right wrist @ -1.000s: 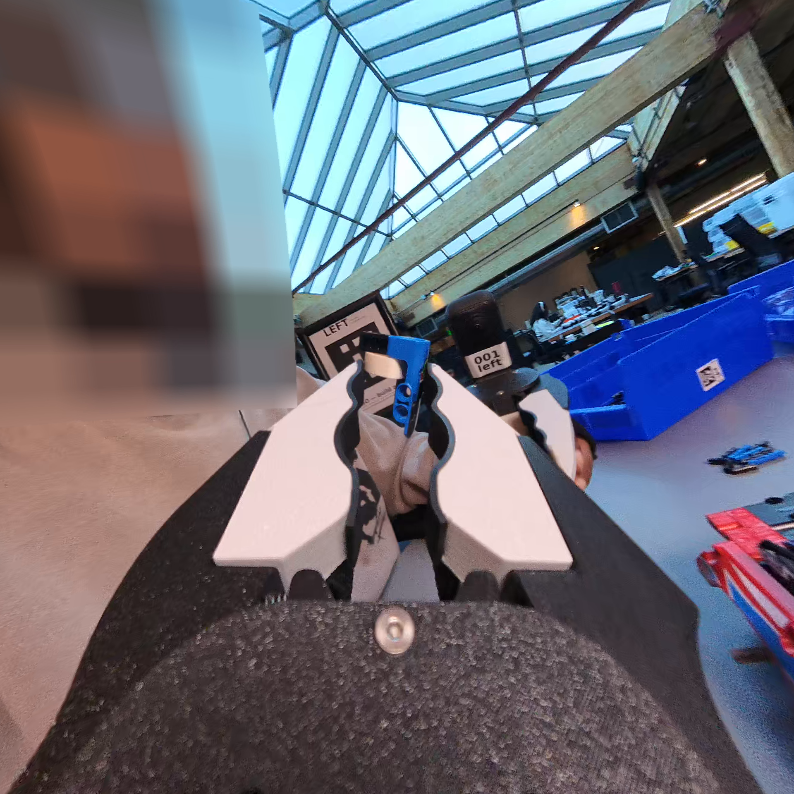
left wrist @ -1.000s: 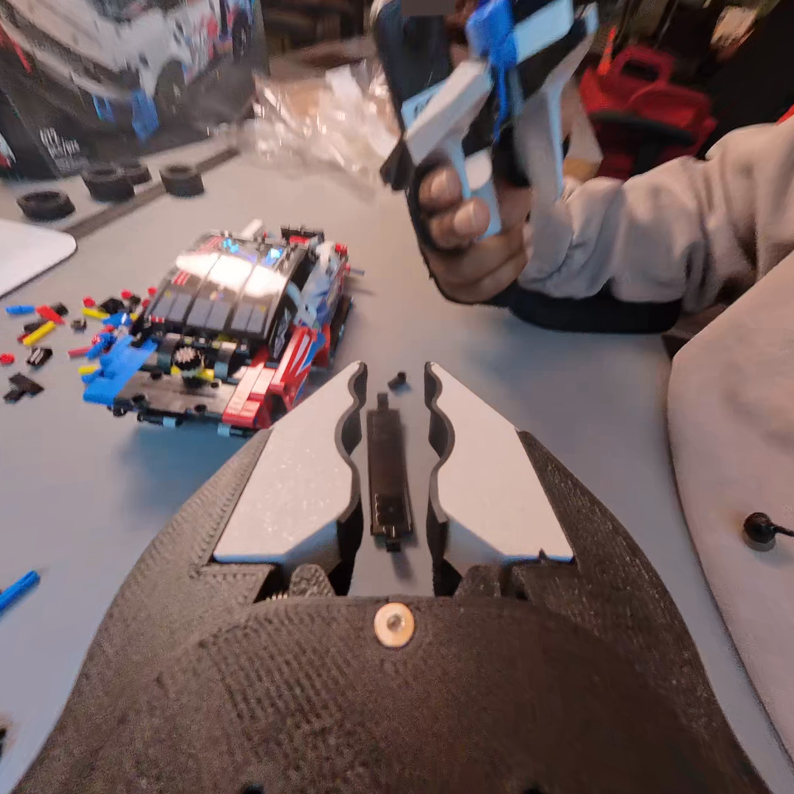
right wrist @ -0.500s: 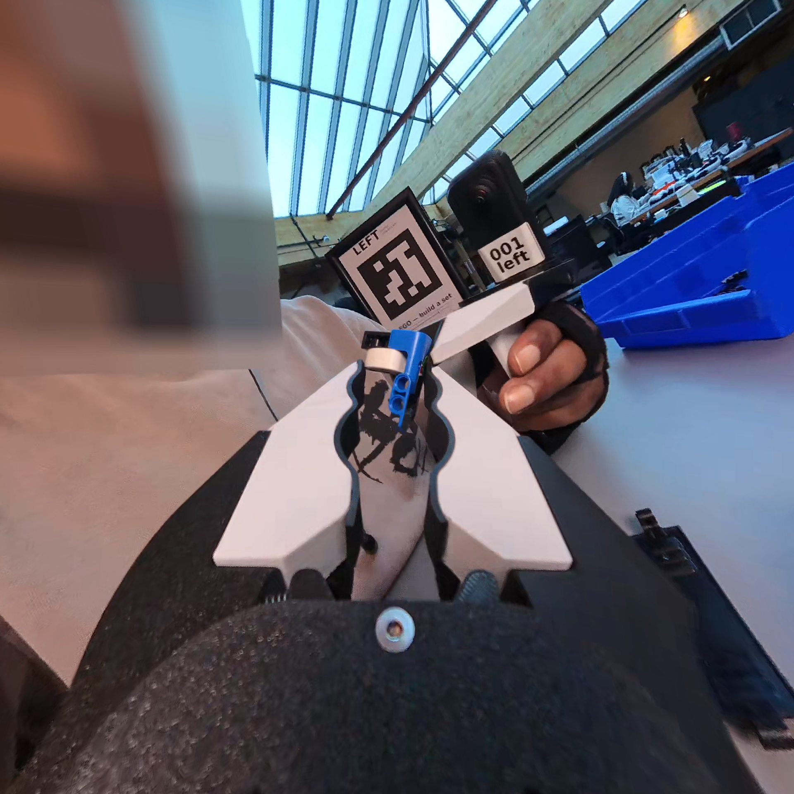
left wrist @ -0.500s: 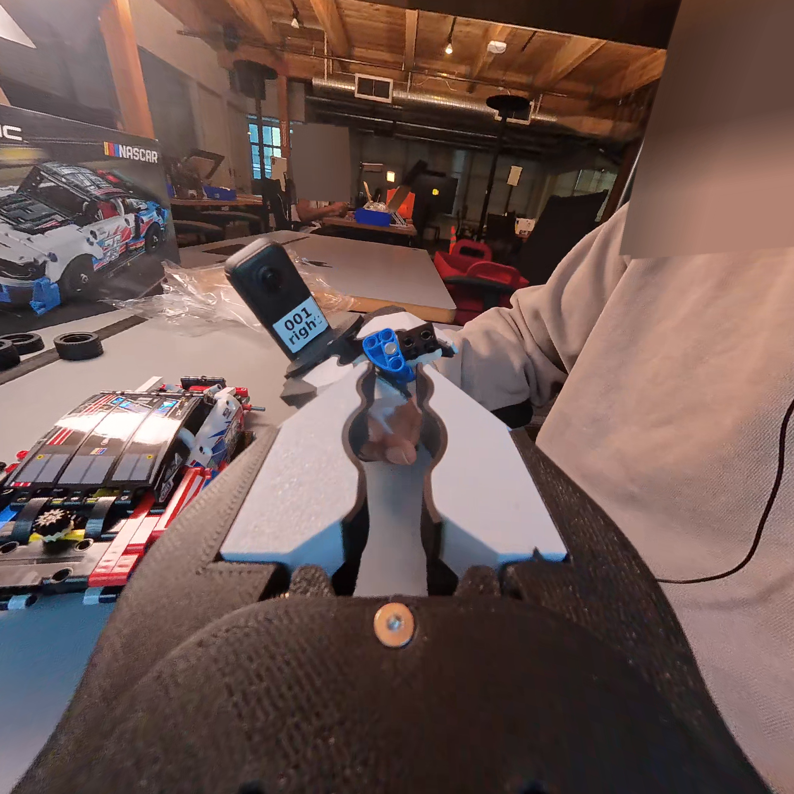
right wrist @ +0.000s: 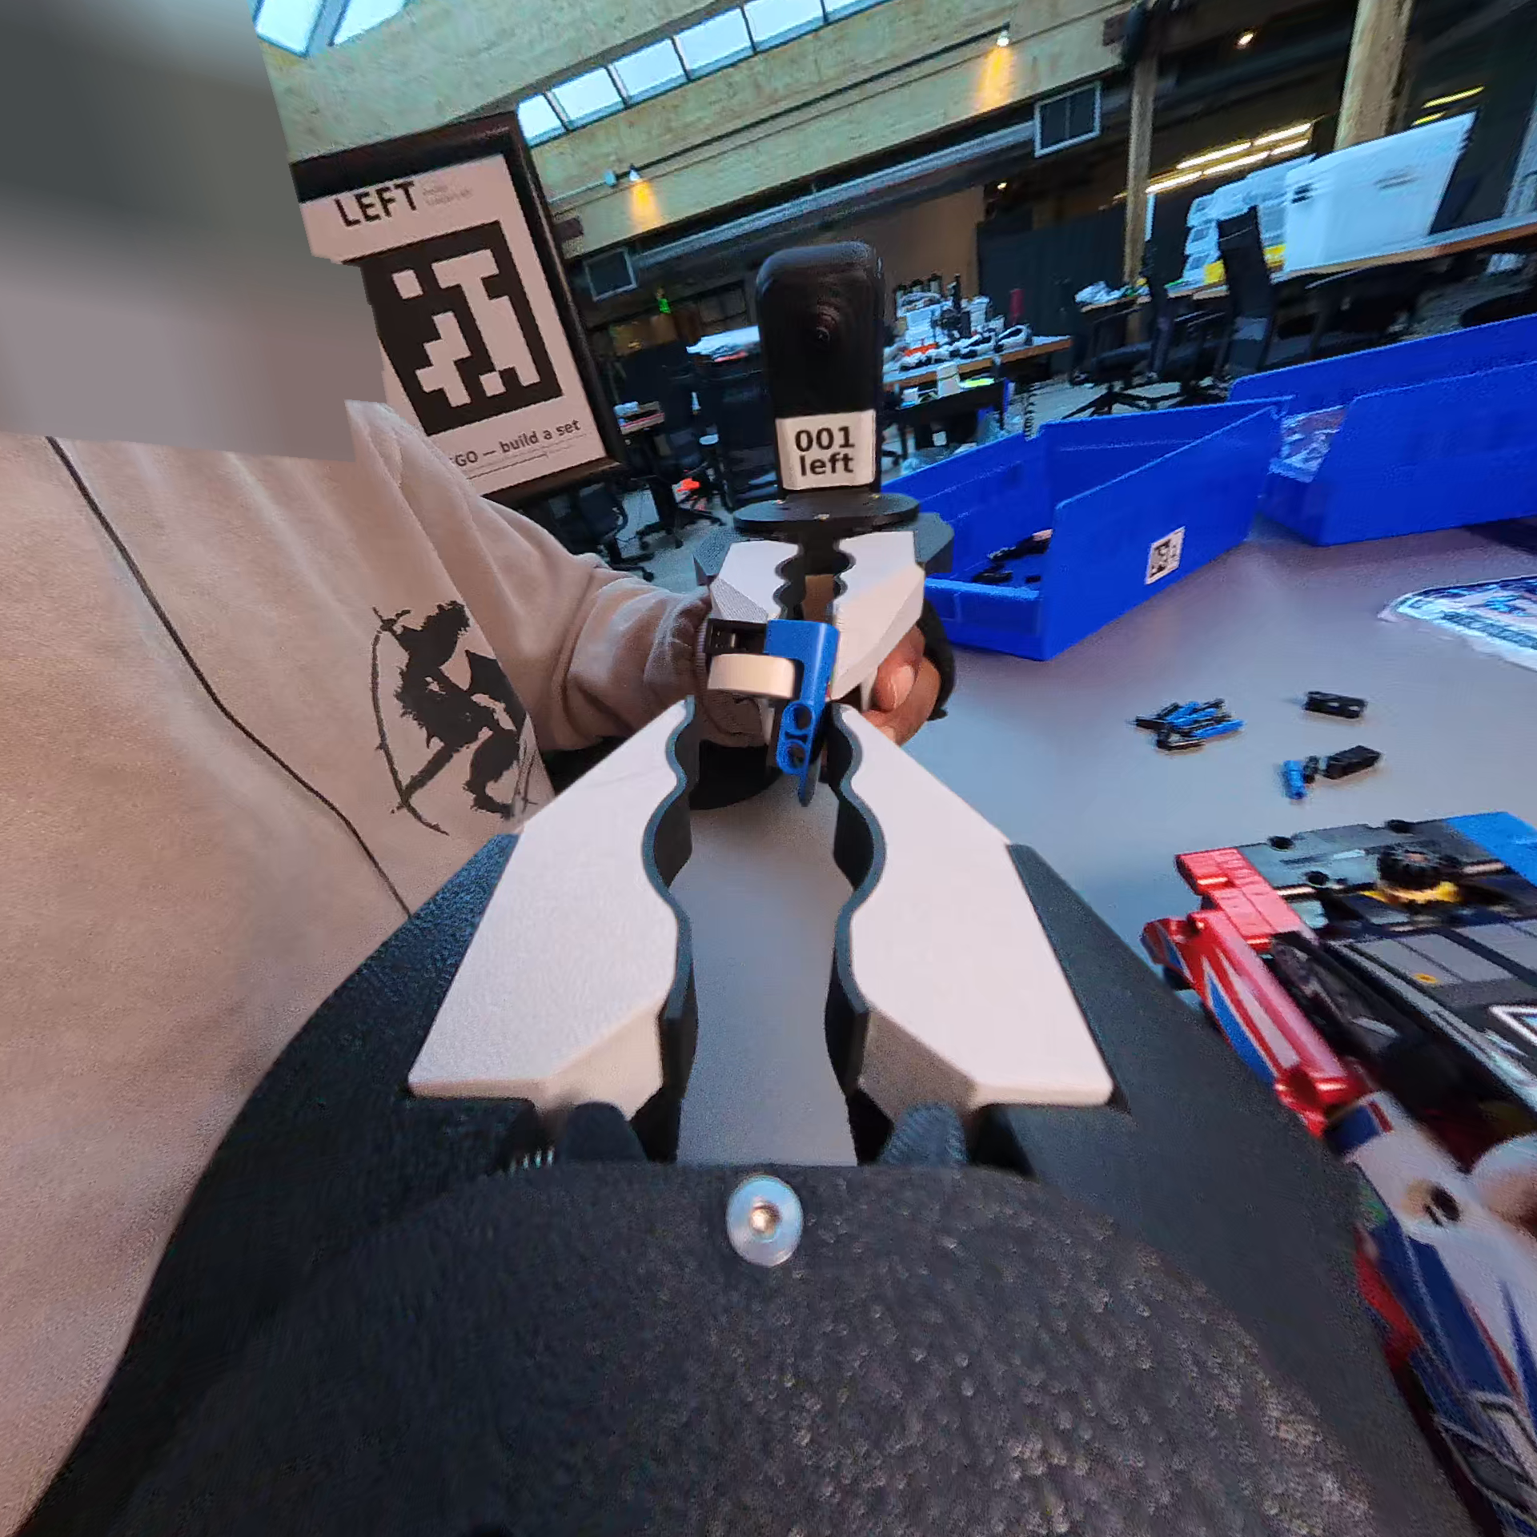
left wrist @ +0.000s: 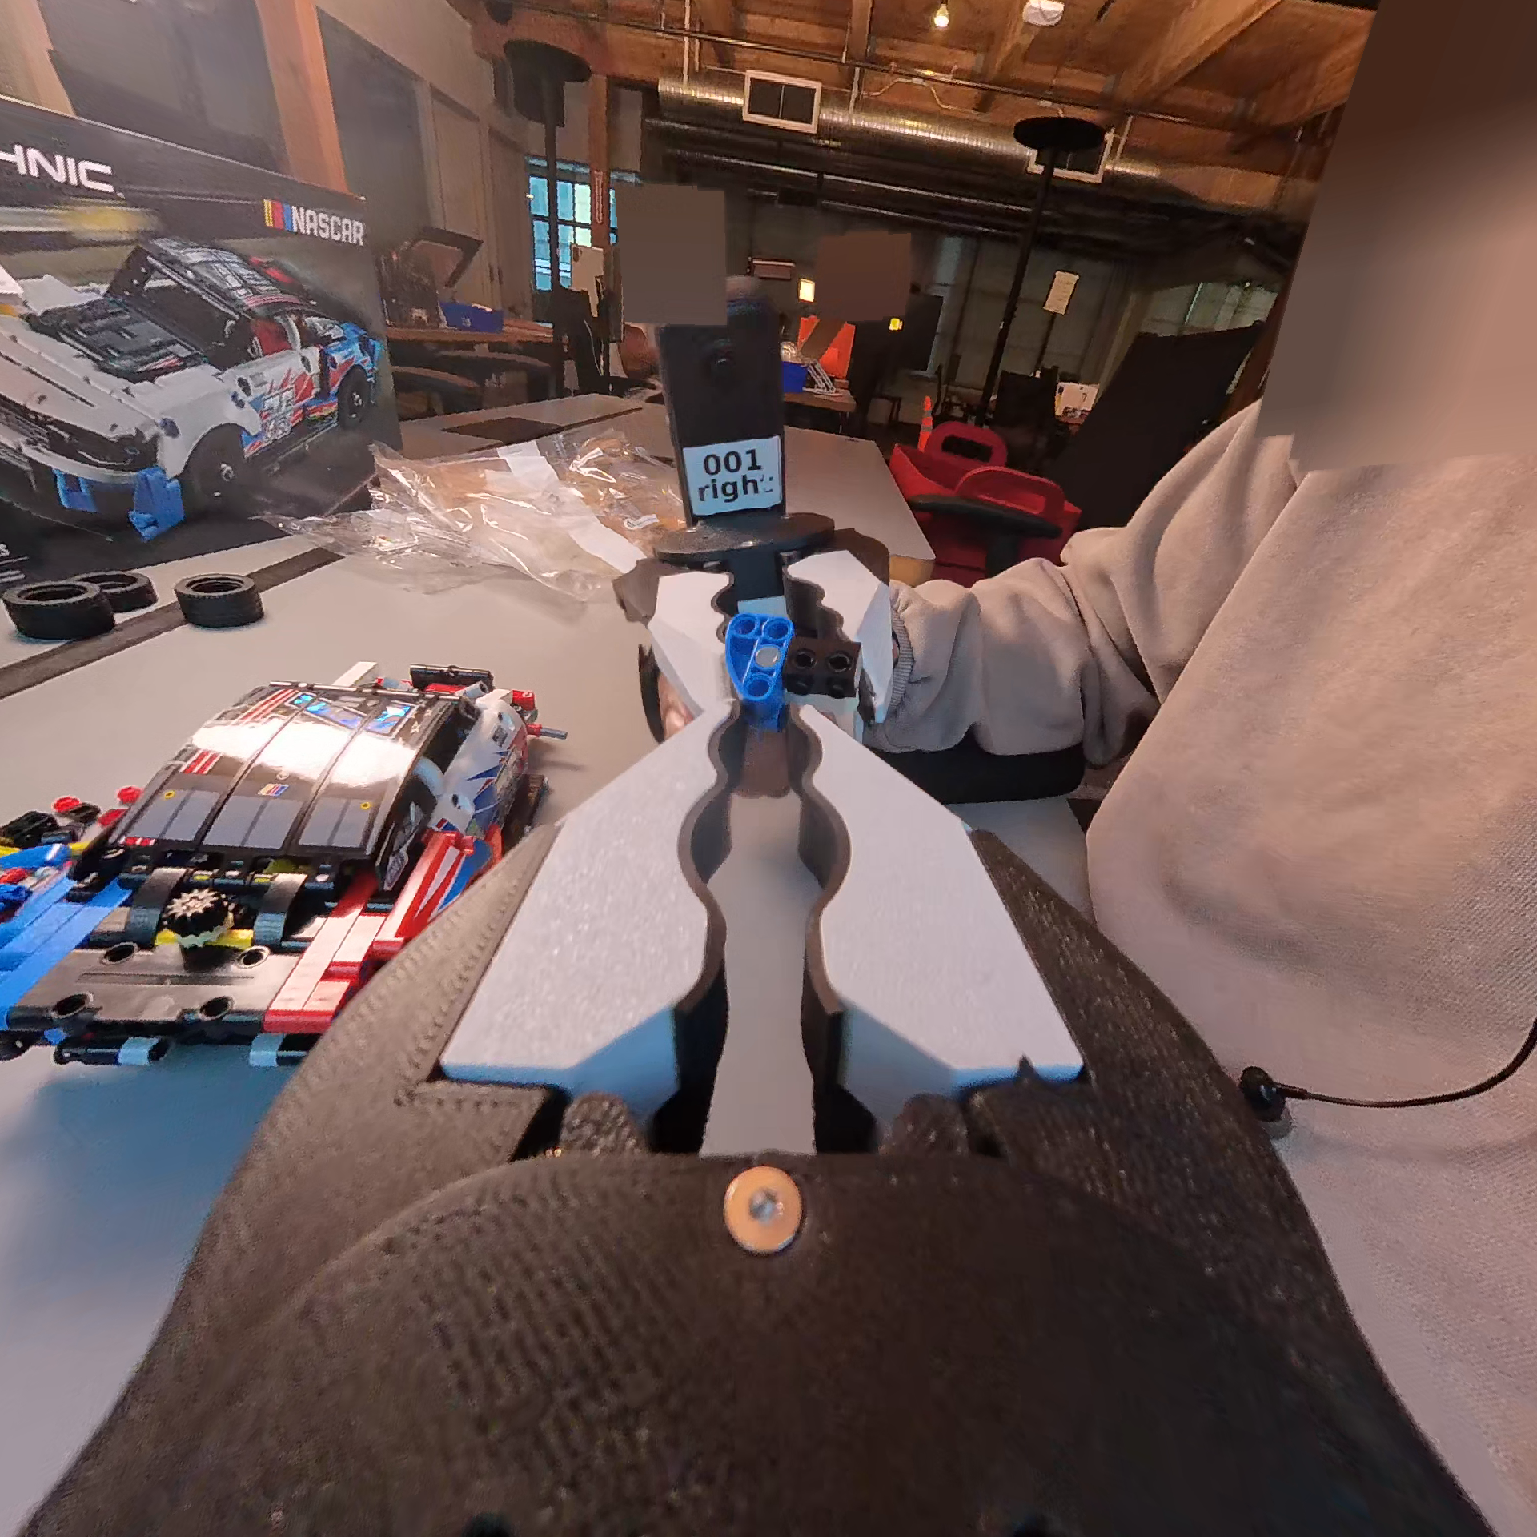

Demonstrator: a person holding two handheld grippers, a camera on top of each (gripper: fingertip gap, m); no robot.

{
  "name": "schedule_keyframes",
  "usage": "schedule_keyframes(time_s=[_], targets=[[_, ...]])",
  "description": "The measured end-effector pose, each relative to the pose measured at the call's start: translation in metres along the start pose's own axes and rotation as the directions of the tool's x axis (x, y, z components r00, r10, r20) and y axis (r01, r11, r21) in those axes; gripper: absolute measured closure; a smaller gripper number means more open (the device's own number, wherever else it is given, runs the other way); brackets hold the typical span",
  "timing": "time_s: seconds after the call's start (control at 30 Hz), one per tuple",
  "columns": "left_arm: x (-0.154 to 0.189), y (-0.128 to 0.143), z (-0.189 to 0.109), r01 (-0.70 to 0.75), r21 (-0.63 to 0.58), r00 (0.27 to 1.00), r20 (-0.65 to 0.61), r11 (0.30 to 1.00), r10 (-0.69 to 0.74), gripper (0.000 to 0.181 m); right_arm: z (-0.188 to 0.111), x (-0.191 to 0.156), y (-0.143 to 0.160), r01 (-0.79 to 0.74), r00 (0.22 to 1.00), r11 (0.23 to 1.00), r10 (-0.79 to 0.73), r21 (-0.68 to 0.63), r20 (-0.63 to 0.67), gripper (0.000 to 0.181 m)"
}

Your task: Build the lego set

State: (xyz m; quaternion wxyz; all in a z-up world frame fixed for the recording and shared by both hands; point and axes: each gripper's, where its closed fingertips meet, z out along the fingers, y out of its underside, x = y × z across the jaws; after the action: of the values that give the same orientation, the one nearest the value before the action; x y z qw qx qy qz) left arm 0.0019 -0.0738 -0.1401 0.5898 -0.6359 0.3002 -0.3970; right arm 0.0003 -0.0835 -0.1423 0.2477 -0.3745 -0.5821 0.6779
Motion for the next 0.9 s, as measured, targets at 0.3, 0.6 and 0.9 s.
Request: schedule_keyframes(time_s=[0.3, 0.6, 0.9], targets=[[-0.01, -0.001, -0.003, 0.204, 0.05, 0.978, -0.061, 0.978, -0.201, 0.175, -0.007, 0.018, -0.006, 0.053, 0.989, 0.999, -0.053, -0.006, -0.142, 0.172], [-0.03, -0.001, -0.009, 0.277, 0.103, 0.96, 0.006, 0.955, -0.28, 0.168, -0.009, 0.035, -0.016, 0.074, 0.961, 0.995, -0.054, 0.066, -0.272, 0.176], [-0.03, -0.006, -0.007, 0.281, 0.141, 0.958, 0.016, 0.949, -0.286, 0.166, -0.018, 0.055, -0.026, 0.18, 0.88, 0.979, -0.116, 0.097, -0.46, 0.176]])
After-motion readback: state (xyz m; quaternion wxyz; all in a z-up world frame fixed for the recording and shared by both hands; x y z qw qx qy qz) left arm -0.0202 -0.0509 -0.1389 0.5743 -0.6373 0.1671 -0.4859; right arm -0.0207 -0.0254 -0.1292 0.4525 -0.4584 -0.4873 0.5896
